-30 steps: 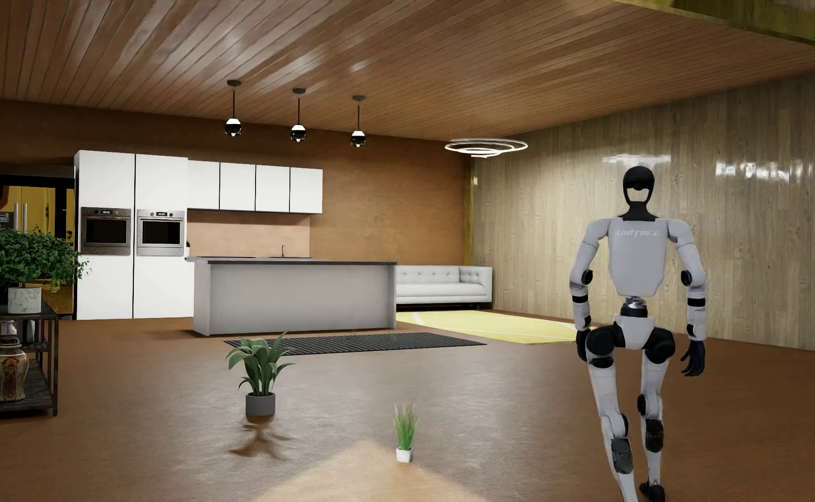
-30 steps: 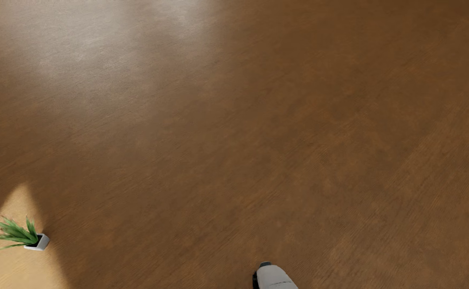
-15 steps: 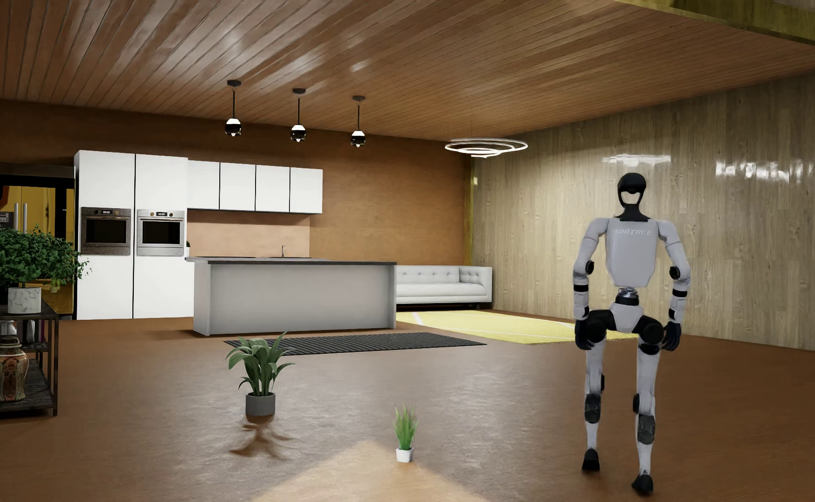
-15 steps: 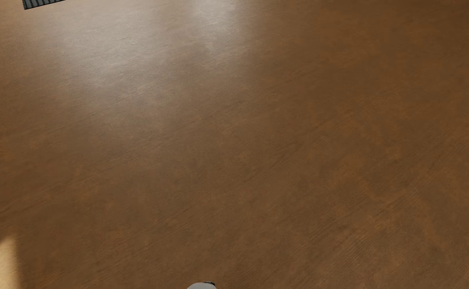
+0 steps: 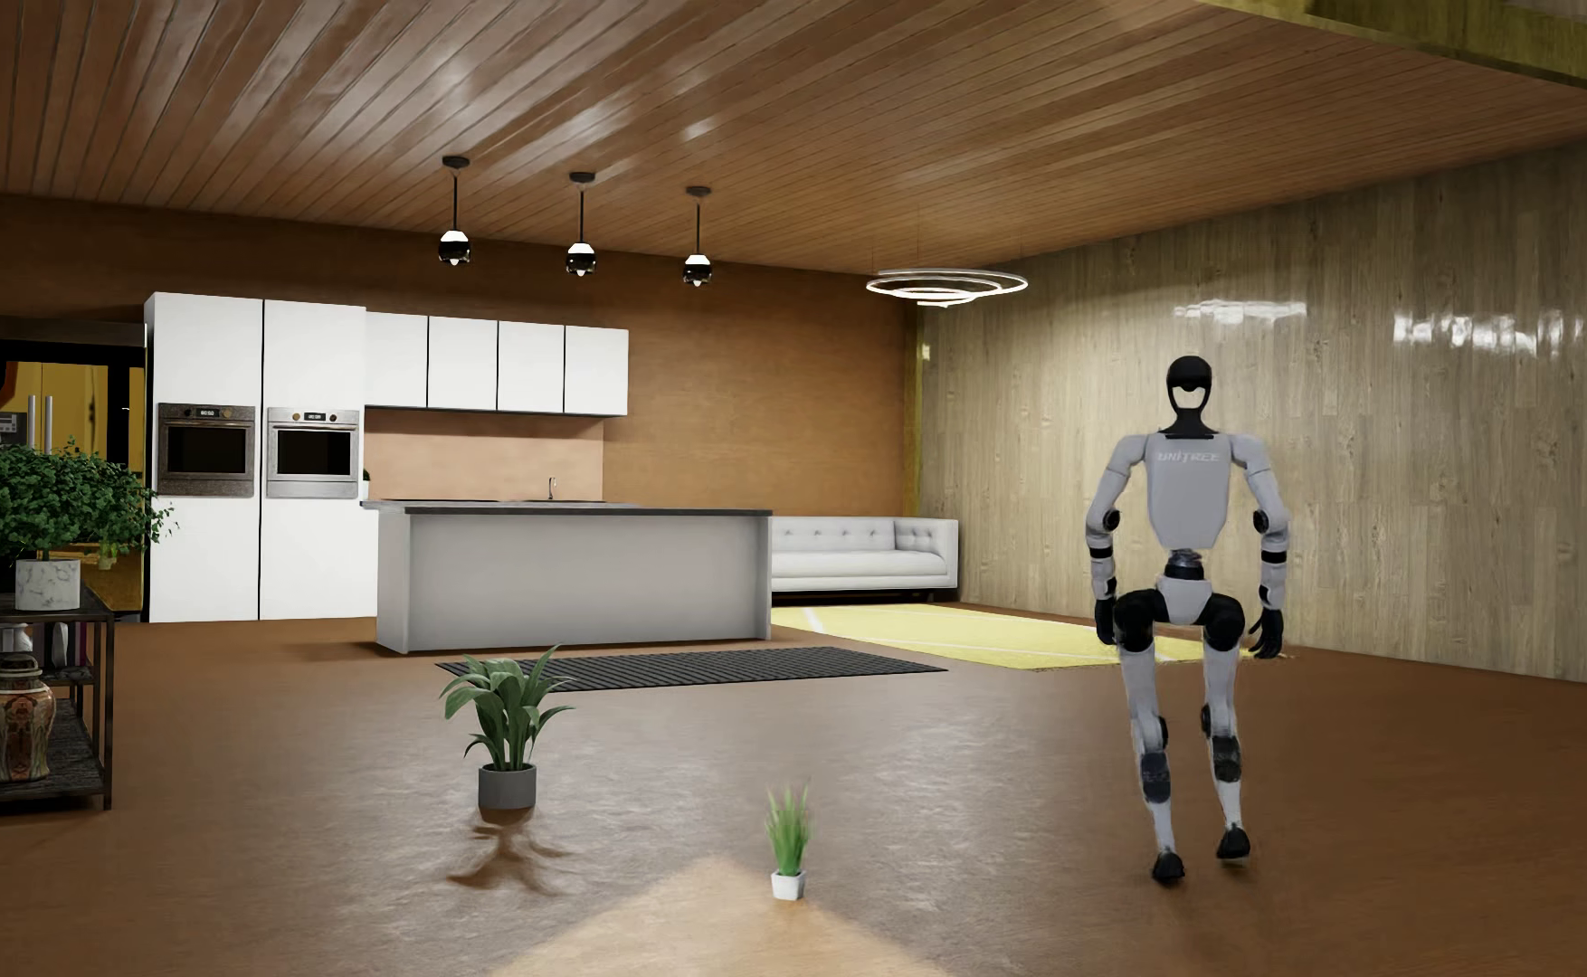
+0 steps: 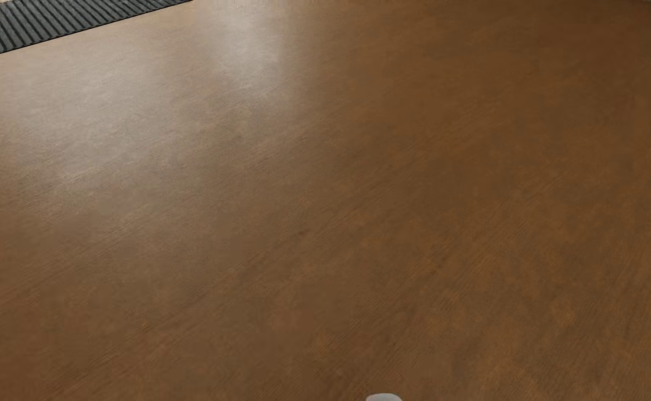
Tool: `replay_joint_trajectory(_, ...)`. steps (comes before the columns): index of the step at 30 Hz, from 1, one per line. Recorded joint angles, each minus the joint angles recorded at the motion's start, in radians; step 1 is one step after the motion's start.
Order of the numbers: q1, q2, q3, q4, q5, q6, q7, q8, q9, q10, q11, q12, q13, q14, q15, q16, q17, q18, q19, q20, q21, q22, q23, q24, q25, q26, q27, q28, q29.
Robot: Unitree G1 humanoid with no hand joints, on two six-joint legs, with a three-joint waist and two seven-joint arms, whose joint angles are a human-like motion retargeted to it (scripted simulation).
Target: Go to counter
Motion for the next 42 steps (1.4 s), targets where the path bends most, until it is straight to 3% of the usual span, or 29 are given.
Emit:
replay_joint_trajectory(2,0.126,-0.065,-0.047,0.019,-0.006,0.010,0.000,0.000,-0.023,-0.042,-0.342,-0.062,0.014,-0.138,0.096,0.010,0.003,0.000,0.000,0.062,-0.015,-0.021,0.030,0.000,0.000,0.000,0.000,0.000,0.000)
replay_joint_trajectory(4,0.192,-0.101,-0.077,0.034,-0.008,0.017,0.000,0.000,-0.051,-0.031,-0.506,-0.097,0.020,-0.144,0.135,0.021,0.005,0.000,0.000,0.097,-0.008,-0.046,0.061,0.000,0.000,0.000,0.000,0.000,0.000)
replay_joint_trajectory(6,0.249,-0.111,-0.110,0.079,0.024,0.037,0.000,0.000,-0.053,0.068,-0.393,-0.071,0.027,-0.018,0.116,0.014,0.006,0.000,0.000,0.123,0.001,-0.067,0.099,0.000,0.000,0.000,0.000,0.000,0.000)
replay_joint_trajectory(7,0.227,-0.110,-0.117,0.105,0.043,0.052,0.000,0.000,-0.067,0.191,-0.317,-0.041,0.031,0.105,0.140,-0.006,0.009,0.000,0.000,0.145,0.006,-0.053,0.126,0.000,0.000,0.000,0.000,0.000,0.000)
replay_joint_trajectory(9,0.072,-0.036,-0.085,0.151,0.101,0.076,0.000,0.000,-0.059,0.605,-0.222,0.007,0.030,0.318,0.081,-0.046,0.021,0.000,0.000,0.127,-0.017,0.005,0.162,0.000,0.000,0.000,0.000,0.000,0.000)
replay_joint_trajectory(10,-0.052,0.050,-0.060,0.173,0.129,0.091,0.000,0.000,-0.039,0.880,-0.239,0.015,0.020,0.302,0.034,-0.054,0.024,0.000,0.000,0.096,-0.008,0.020,0.164,0.000,0.000,0.000,0.000,0.000,0.000)
replay_joint_trajectory(11,-0.163,0.132,0.002,0.156,0.119,0.074,0.000,0.000,-0.033,0.905,-0.285,0.022,0.005,0.317,0.024,-0.059,0.017,0.000,0.000,0.045,0.002,0.040,0.143,0.000,0.000,0.000,0.000,0.000,0.000)
replay_joint_trajectory(13,-0.334,0.294,0.122,0.125,0.104,0.038,0.000,0.000,-0.013,0.728,-0.384,0.057,-0.029,0.411,0.009,-0.065,0.004,0.000,0.000,-0.003,0.012,0.087,0.085,0.000,0.000,0.000,0.000,0.000,0.000)
replay_joint_trajectory(15,-0.439,0.432,0.197,0.112,0.099,0.020,0.000,0.000,-0.012,0.312,-0.466,0.102,-0.065,0.511,-0.013,-0.057,-0.013,0.000,0.000,-0.011,-0.017,0.122,-0.001,0.000,0.000,0.000,0.000,0.000,0.000)
replay_joint_trajectory(16,-0.465,0.483,0.222,0.108,0.095,0.015,0.000,0.000,-0.019,0.139,-0.486,0.118,-0.076,0.389,-0.031,-0.050,-0.023,0.000,0.000,-0.026,-0.045,0.132,-0.050,0.000,0.000,0.000,0.000,0.000,0.000)
replay_joint_trajectory(17,-0.484,0.526,0.240,0.102,0.088,0.009,0.000,0.000,-0.026,0.049,-0.487,0.134,-0.086,0.195,-0.050,-0.043,-0.032,0.000,0.000,-0.042,-0.073,0.140,-0.086,0.000,0.000,0.000,0.000,0.000,0.000)
replay_joint_trajectory(18,-0.504,0.563,0.252,0.095,0.082,0.002,0.000,0.000,-0.031,0.032,-0.473,0.152,-0.087,0.113,-0.057,-0.033,-0.040,0.000,0.000,-0.060,-0.097,0.136,-0.106,0.000,0.000,0.000,0.000,0.000,0.000)
replay_joint_trajectory(19,-0.519,0.589,0.262,0.082,0.077,-0.006,0.000,0.000,-0.036,0.057,-0.437,0.170,-0.077,0.190,-0.034,-0.023,-0.040,0.000,0.000,-0.075,-0.124,0.130,-0.112,0.000,0.000,0.000,0.000,0.000,0.000)
replay_joint_trajectory(21,-0.498,0.542,0.246,0.021,0.030,-0.039,0.000,0.000,-0.050,0.146,-0.191,0.198,-0.040,0.384,0.158,-0.021,-0.026,0.000,0.000,-0.076,-0.160,0.141,-0.083,0.000,0.000,0.000,0.000,0.000,0.000)
replay_joint_trajectory(22,-0.460,0.446,0.216,-0.012,0.006,-0.051,0.000,0.000,-0.052,0.183,0.024,0.197,-0.029,0.393,0.234,-0.022,-0.020,0.000,0.000,-0.083,-0.147,0.152,-0.045,0.000,0.000,0.000,0.000,0.000,0.000)
replay_joint_trajectory(24,-0.292,0.246,0.153,-0.040,-0.014,-0.070,0.000,0.000,-0.020,0.155,0.278,0.174,-0.023,0.279,0.085,-0.015,-0.011,0.000,0.000,-0.079,-0.100,0.140,0.012,0.000,0.000,0.000,0.000,0.000,0.000)
replay_joint_trajectory(25,-0.199,0.164,0.105,-0.032,-0.003,-0.058,0.000,0.000,-0.008,0.119,0.241,0.148,-0.019,0.213,0.018,-0.014,-0.007,0.000,0.000,-0.075,-0.064,0.146,0.032,0.000,0.000,0.000,0.000,0.000,0.000)
replay_joint_trajectory(27,-0.040,0.054,0.004,-0.012,0.013,-0.029,0.000,0.000,-0.003,0.055,-0.045,0.098,0.016,0.076,-0.008,0.001,-0.010,0.000,0.000,-0.052,-0.046,0.112,0.044,0.000,0.000,0.000,0.000,0.000,0.000)
replay_joint_trajectory(30,0.117,-0.068,-0.086,0.020,0.007,0.021,0.000,0.000,-0.039,-0.007,-0.479,0.035,0.070,-0.106,0.084,0.012,-0.025,0.000,0.000,0.048,-0.088,0.035,0.045,0.000,0.000,0.000,0.000,0.000,0.000)
replay_joint_trajectory(32,0.183,-0.119,-0.147,0.039,-0.015,0.061,0.000,0.000,-0.054,0.068,-0.410,0.018,0.100,-0.123,0.132,0.017,-0.035,0.000,0.000,0.072,-0.093,0.007,0.063,0.000,0.000,0.000,0.000,0.000,0.000)
replay_joint_trajectory(33,0.185,-0.131,-0.170,0.058,0.003,0.089,0.000,0.000,-0.052,0.182,-0.311,0.024,0.108,-0.034,0.168,0.009,-0.036,0.000,0.000,0.114,-0.108,-0.015,0.080,0.000,0.000,0.000,0.000,0.000,0.000)
replay_joint_trajectory(34,0.140,-0.119,-0.174,0.077,0.018,0.118,0.000,0.000,-0.049,0.362,-0.227,0.028,0.103,0.143,0.161,-0.008,-0.033,0.000,0.000,0.113,-0.108,-0.001,0.110,0.000,0.000,0.000,0.000,0.000,0.000)
replay_joint_trajectory(35,0.064,-0.077,-0.152,0.087,0.023,0.132,0.000,0.000,-0.040,0.559,-0.183,0.031,0.088,0.315,0.120,-0.025,-0.028,0.000,0.000,0.074,-0.089,0.027,0.141,0.000,0.000,0.000,0.000,0.000,0.000)
replay_joint_trajectory(36,-0.034,-0.022,-0.109,0.099,0.021,0.131,0.000,0.000,-0.032,0.707,-0.178,0.029,0.075,0.408,0.081,-0.033,-0.017,0.000,0.000,0.041,-0.083,0.038,0.156,0.000,0.000,0.000,0.000,0.000,0.000)
replay_joint_trajectory(38,-0.244,0.146,-0.016,0.100,-0.015,0.102,0.000,0.000,-0.021,0.757,-0.254,0.043,0.064,0.437,0.040,-0.059,0.005,0.000,0.000,0.005,-0.069,0.081,0.131,0.000,0.000,0.000,0.000,0.000,0.000)
replay_joint_trajectory(41,-0.514,0.411,0.156,0.107,-0.053,0.046,0.000,0.000,-0.028,0.430,-0.403,0.116,0.072,0.480,-0.058,-0.063,-0.005,0.000,0.000,-0.024,-0.050,0.109,-0.010,0.000,0.000,0.000,0.000,0.000,0.000)
replay_joint_trajectory(42,-0.579,0.486,0.217,0.122,-0.056,0.041,0.000,0.000,-0.030,0.300,-0.432,0.143,0.068,0.432,-0.086,-0.051,-0.019,0.000,0.000,-0.025,-0.052,0.108,-0.058,0.000,0.000,0.000,0.000,0.000,0.000)
